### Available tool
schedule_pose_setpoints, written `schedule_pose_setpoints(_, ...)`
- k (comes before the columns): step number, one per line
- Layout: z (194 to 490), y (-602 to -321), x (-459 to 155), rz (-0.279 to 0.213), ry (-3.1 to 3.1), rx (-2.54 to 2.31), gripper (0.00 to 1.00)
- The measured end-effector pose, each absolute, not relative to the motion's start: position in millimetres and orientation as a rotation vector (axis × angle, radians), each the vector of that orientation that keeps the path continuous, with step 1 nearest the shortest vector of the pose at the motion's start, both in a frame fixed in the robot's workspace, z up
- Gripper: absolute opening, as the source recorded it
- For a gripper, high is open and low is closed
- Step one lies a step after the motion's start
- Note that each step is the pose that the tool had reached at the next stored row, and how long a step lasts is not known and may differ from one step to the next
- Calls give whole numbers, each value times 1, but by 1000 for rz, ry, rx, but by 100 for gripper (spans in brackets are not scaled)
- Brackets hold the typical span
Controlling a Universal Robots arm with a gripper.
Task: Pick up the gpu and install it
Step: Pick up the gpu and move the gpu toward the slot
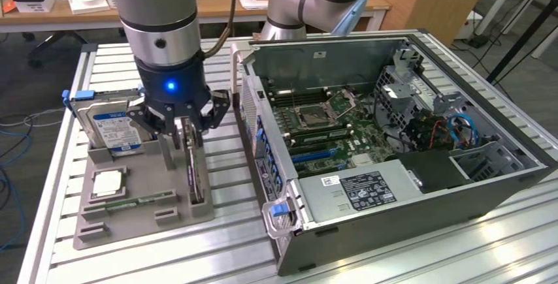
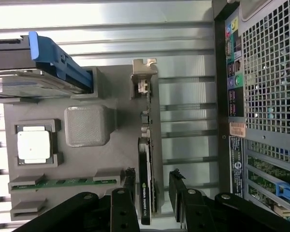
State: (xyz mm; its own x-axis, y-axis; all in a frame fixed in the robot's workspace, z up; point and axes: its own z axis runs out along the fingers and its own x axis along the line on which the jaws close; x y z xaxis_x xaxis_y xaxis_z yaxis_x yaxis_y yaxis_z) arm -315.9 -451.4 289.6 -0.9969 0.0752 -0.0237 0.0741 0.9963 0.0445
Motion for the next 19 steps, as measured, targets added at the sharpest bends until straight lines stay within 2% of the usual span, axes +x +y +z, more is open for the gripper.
schedule_pose_setpoints(19,271,-452,-319,68,3113,117,42)
